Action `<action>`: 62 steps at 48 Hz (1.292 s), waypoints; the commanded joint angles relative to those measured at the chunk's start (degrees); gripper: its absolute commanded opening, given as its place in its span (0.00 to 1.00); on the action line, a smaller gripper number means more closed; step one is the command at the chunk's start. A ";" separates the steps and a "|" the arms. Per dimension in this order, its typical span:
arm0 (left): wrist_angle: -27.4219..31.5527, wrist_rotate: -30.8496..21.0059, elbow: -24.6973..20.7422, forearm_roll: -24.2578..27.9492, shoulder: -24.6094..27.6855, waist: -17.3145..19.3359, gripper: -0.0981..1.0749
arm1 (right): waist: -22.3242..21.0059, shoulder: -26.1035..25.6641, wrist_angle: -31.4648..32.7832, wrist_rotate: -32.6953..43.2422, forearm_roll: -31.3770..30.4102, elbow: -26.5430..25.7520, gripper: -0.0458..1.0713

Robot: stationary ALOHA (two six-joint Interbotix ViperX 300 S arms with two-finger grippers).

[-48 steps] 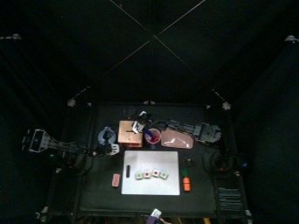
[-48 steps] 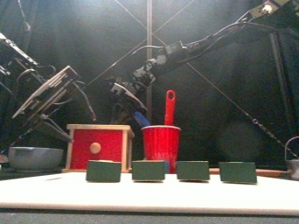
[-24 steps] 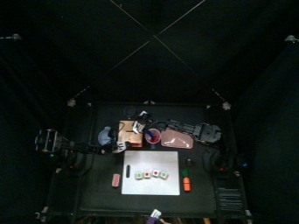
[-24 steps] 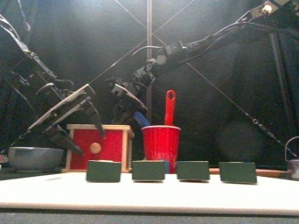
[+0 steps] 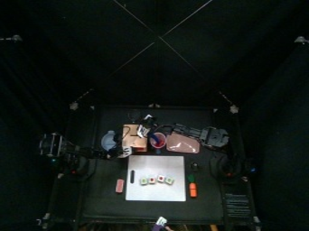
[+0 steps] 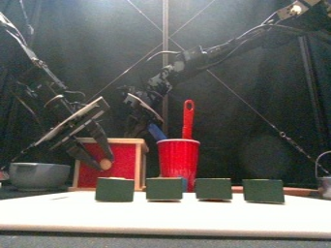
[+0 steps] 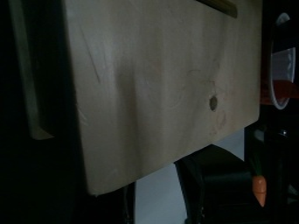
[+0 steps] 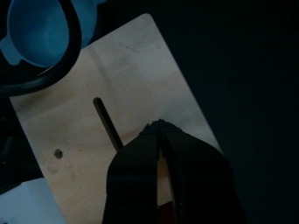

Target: Open drawer

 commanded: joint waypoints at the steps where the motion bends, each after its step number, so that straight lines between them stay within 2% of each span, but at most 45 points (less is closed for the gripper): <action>1: -0.18 0.09 -0.97 -0.88 -0.88 -1.23 0.60 | -0.09 -1.67 0.00 0.00 0.00 -0.35 0.09; 11: -2.72 0.09 -1.05 -5.36 -0.97 -6.86 0.60 | -0.09 -1.67 0.35 0.00 0.09 -0.35 0.09; 22: -4.92 0.09 -1.58 -8.70 -0.97 -11.25 0.60 | -0.09 -1.67 1.14 0.09 0.26 -0.35 0.09; 40: -5.71 0.09 -2.64 -11.95 -0.97 -16.35 0.60 | 0.09 -1.67 1.23 0.18 0.35 -0.35 0.09; 62: -5.80 0.09 -2.64 -14.59 -0.97 -19.34 0.60 | 0.09 -1.67 1.23 0.18 0.53 -0.35 0.09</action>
